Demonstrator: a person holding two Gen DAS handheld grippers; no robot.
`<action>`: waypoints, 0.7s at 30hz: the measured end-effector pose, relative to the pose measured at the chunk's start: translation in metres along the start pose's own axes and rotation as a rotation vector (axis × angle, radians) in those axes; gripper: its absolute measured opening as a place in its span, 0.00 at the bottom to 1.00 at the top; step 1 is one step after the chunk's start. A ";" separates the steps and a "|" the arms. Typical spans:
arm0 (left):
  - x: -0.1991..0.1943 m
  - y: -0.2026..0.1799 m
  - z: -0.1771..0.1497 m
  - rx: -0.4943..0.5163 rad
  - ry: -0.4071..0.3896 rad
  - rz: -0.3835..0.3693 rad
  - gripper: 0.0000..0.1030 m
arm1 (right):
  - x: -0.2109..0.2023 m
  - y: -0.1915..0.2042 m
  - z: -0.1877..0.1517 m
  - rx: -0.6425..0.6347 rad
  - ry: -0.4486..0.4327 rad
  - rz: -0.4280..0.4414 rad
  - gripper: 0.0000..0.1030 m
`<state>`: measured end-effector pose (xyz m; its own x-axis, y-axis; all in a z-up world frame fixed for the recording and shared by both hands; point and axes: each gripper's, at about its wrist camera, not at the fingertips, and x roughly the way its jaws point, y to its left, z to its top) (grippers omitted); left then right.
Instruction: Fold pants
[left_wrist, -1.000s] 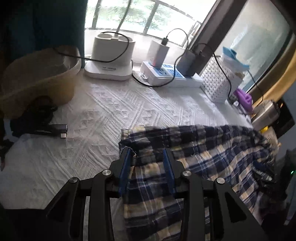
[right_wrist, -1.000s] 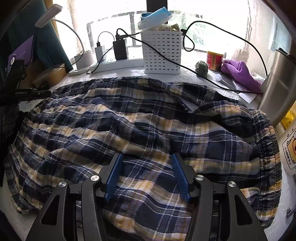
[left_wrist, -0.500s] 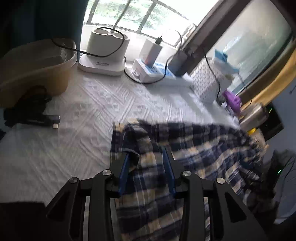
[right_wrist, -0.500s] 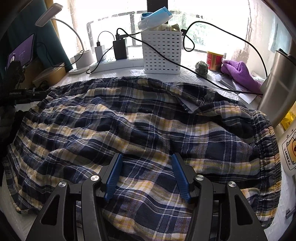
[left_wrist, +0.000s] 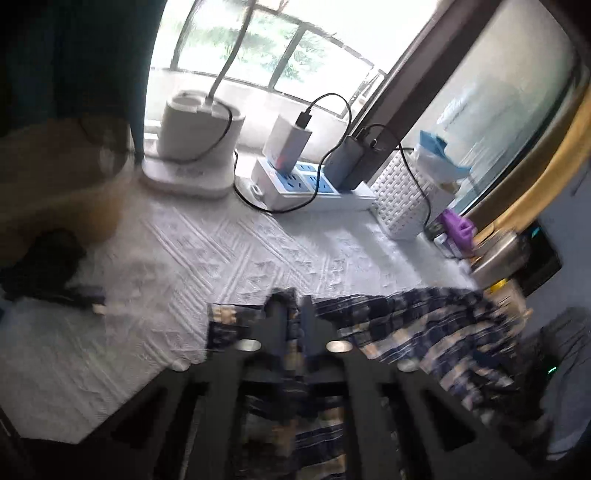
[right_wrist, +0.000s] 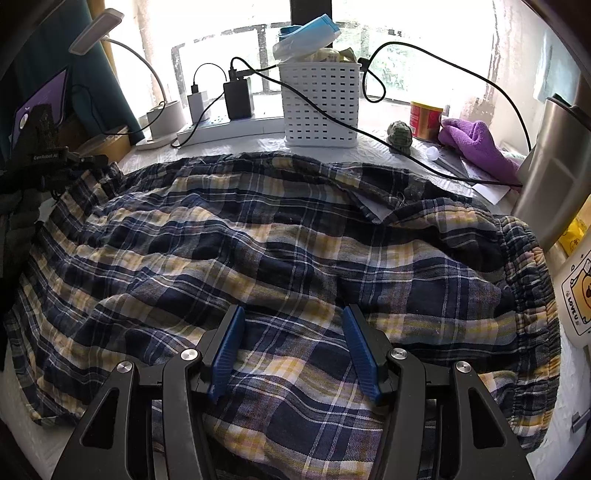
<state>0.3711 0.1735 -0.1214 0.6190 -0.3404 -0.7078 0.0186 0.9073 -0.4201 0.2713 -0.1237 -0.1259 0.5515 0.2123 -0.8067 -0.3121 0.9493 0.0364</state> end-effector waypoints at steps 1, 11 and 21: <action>-0.003 -0.007 -0.003 0.047 -0.015 0.076 0.03 | 0.000 0.001 0.000 0.000 0.000 0.000 0.56; -0.034 -0.045 -0.041 0.366 -0.190 0.297 0.01 | -0.001 0.001 -0.001 0.003 -0.001 0.000 0.56; -0.007 -0.004 -0.021 0.244 -0.144 0.331 0.03 | -0.003 0.001 -0.002 0.008 -0.001 -0.014 0.56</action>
<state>0.3503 0.1677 -0.1263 0.7259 0.0008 -0.6878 -0.0249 0.9994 -0.0251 0.2677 -0.1240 -0.1251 0.5562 0.1990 -0.8069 -0.2982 0.9541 0.0297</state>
